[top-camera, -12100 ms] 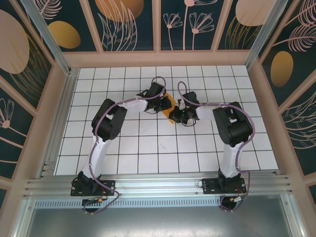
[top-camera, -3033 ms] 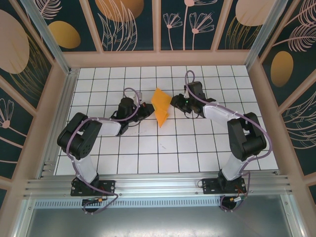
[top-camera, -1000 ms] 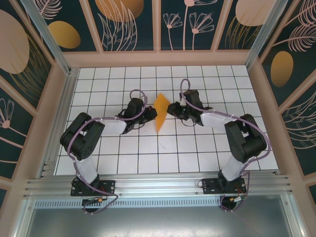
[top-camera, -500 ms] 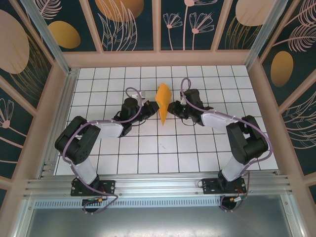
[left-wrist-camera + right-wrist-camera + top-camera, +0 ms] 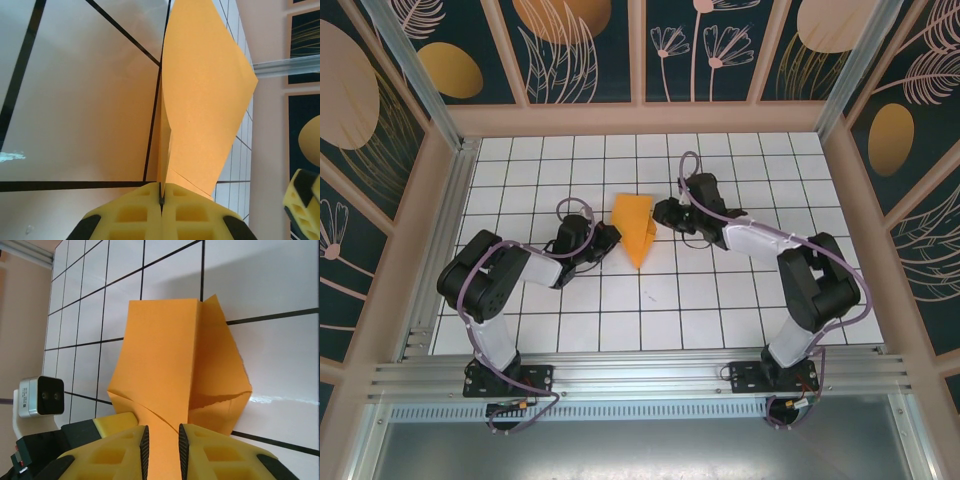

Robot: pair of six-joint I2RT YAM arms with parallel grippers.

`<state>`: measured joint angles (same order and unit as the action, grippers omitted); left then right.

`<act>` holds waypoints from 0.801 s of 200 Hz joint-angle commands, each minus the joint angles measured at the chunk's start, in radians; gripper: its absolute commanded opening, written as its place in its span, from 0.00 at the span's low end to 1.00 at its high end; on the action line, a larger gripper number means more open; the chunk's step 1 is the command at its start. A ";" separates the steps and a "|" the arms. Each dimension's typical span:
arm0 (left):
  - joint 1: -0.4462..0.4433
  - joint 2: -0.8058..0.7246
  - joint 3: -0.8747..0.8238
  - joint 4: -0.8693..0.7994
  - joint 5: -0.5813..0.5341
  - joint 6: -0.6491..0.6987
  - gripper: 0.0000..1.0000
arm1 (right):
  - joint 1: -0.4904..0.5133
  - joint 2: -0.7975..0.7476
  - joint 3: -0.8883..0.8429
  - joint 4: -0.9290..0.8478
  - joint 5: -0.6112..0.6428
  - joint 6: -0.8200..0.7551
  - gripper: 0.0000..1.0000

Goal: Fold a paper plane with a square sheet of paper (pick it up from the middle)
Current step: Turn over the paper at the center of the table.

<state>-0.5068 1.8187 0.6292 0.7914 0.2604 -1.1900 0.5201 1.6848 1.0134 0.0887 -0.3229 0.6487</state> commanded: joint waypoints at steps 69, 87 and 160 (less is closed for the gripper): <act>-0.036 0.043 0.131 -0.227 -0.004 0.187 0.03 | 0.057 0.186 0.117 -0.127 -0.106 -0.058 0.20; -0.038 0.055 0.139 -0.239 -0.006 0.187 0.03 | 0.058 0.212 0.118 -0.149 -0.109 -0.055 0.19; -0.052 0.095 0.182 -0.265 0.025 0.204 0.04 | 0.032 0.236 0.046 -0.122 -0.106 -0.042 0.17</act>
<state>-0.5503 1.8889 0.7788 0.5488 0.2646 -1.0153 0.5663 1.9060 1.0866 -0.0471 -0.4133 0.6079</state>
